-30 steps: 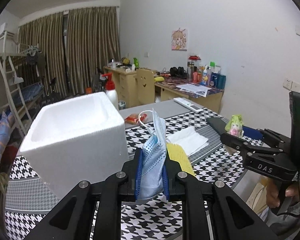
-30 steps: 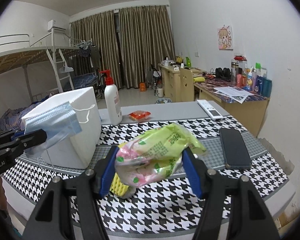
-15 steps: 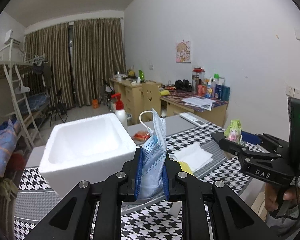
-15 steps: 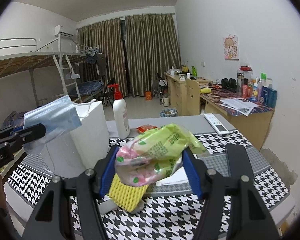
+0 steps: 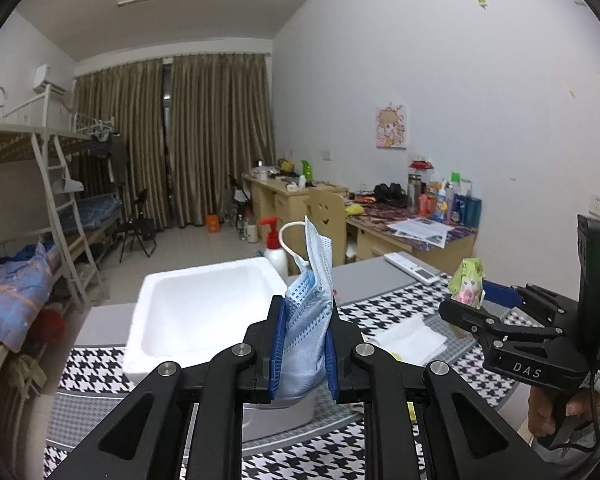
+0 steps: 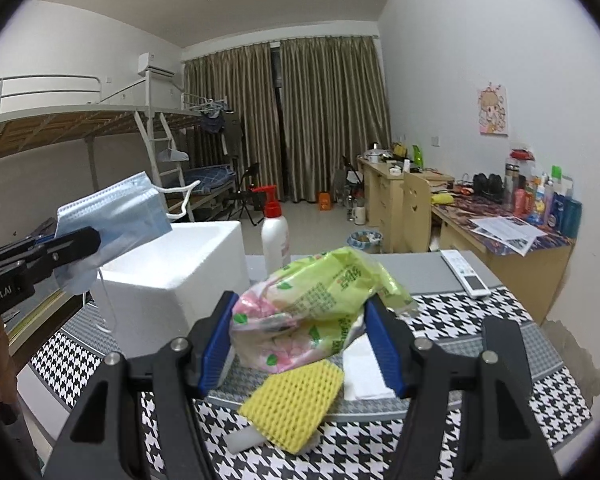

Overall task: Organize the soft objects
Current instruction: 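Lift the mask and snack bag and carry both over the foam box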

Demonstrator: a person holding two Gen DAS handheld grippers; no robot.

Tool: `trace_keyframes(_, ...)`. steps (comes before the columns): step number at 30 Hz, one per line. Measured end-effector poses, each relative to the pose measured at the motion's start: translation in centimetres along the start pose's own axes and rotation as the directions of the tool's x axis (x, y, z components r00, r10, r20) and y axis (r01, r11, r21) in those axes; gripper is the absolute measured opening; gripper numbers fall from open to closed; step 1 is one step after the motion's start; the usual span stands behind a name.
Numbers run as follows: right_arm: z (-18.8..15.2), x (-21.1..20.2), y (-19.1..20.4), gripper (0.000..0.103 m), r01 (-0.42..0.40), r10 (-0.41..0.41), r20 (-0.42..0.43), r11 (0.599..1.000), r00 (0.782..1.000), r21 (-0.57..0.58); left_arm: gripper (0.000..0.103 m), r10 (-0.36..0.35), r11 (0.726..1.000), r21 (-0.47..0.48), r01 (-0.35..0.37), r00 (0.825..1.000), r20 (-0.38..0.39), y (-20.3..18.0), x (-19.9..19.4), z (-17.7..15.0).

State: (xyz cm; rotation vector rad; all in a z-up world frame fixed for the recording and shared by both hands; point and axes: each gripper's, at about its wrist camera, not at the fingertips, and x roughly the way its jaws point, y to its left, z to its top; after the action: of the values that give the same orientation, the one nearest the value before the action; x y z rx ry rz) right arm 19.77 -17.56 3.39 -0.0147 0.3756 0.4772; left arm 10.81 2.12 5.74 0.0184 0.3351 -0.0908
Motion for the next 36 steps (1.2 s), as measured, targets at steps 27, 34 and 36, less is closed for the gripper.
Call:
trace_keyframes(27, 4.0, 3.9, 4.4, 0.068, -0.105, 0.105, -0.001, 0.993, 0.994, -0.057, 0.019, 0.224, 0.973, -0.076, -0.22, 0.974, 0.043, 6.0, -0.4, 1.4)
trace_keyframes(34, 4.8, 5.2, 5.7, 0.068, -0.143, 0.141, -0.021, 0.987, 0.99, -0.076, 0.019, 0.275, 0.958, -0.094, -0.27, 0.961, 0.043, 7.6, -0.4, 1.5)
trace_keyframes(36, 5.0, 5.5, 6.0, 0.068, -0.151, 0.15, -0.022, 0.985, 0.988, -0.085, 0.019, 0.28, 0.957, -0.096, -0.275, 0.959, 0.042, 7.9, -0.3, 1.6)
